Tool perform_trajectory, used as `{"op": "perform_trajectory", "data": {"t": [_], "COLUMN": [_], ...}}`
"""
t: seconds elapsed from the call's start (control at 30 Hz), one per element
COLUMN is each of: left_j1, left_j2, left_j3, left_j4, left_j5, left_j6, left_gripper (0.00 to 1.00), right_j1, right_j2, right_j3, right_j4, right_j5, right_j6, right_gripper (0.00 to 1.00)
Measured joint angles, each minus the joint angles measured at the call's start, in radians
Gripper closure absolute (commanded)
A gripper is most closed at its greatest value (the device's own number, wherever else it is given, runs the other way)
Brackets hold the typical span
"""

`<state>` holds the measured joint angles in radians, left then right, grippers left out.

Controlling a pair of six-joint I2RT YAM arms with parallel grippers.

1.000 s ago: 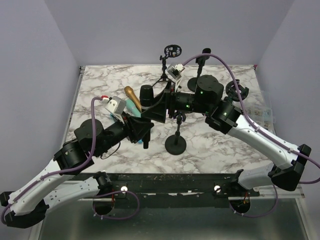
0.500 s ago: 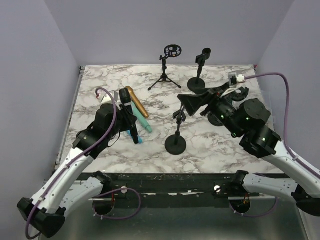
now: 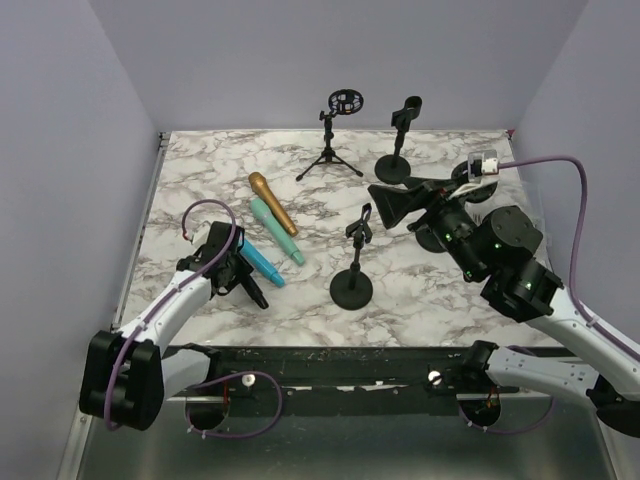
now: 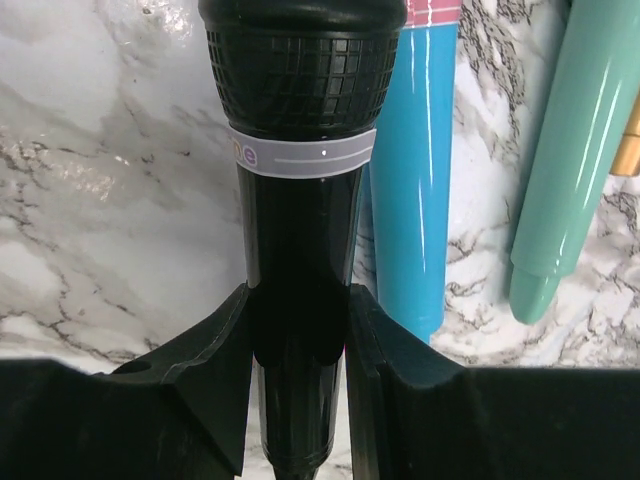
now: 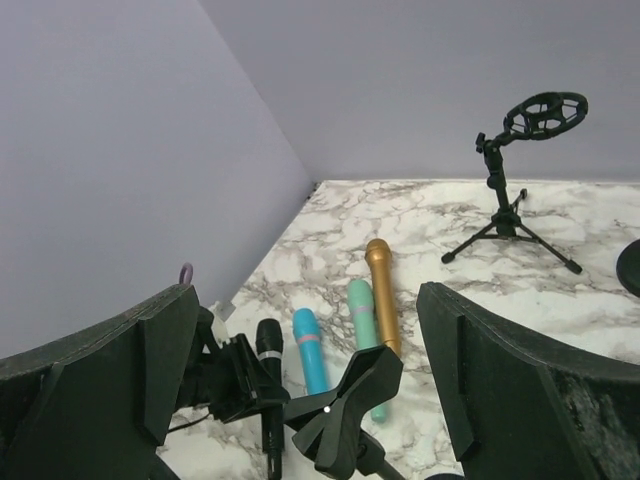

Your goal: Remove the microphone from the stand

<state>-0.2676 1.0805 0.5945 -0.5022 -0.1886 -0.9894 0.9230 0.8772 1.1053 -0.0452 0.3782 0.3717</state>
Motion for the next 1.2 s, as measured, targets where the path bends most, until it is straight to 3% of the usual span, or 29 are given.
{"op": "perform_trajectory", "data": {"t": [0.27, 0.4, 0.47, 0.53, 0.77, 1.2], "left_j1": [0.031, 0.043, 0.044, 0.045, 0.05, 0.051], "left_j2": [0.161, 0.196, 0.199, 0.199, 0.187, -0.061], "left_j3": [0.0, 0.0, -0.001, -0.001, -0.01, 0.015], "left_j4": [0.109, 0.142, 0.158, 0.172, 0.206, 0.123], "left_j5": [0.038, 0.069, 0.08, 0.093, 0.129, 0.176], "left_j6": [-0.05, -0.073, -0.079, -0.081, -0.084, -0.029], "left_gripper": [1.0, 0.89, 0.8, 0.64, 0.02, 0.01], "right_j1": [0.0, 0.0, 0.0, 0.0, 0.0, 0.0], "right_j2": [0.005, -0.008, -0.018, -0.028, -0.068, -0.121], "right_j3": [-0.03, -0.034, -0.037, -0.039, -0.058, -0.035], "right_j4": [-0.008, -0.012, -0.016, -0.027, -0.117, -0.373], "right_j5": [0.0, 0.002, 0.003, 0.003, 0.002, -0.138], "right_j6": [0.001, 0.001, 0.001, 0.001, 0.018, 0.129], "right_gripper": [0.0, 0.0, 0.0, 0.0, 0.0, 0.0]}}
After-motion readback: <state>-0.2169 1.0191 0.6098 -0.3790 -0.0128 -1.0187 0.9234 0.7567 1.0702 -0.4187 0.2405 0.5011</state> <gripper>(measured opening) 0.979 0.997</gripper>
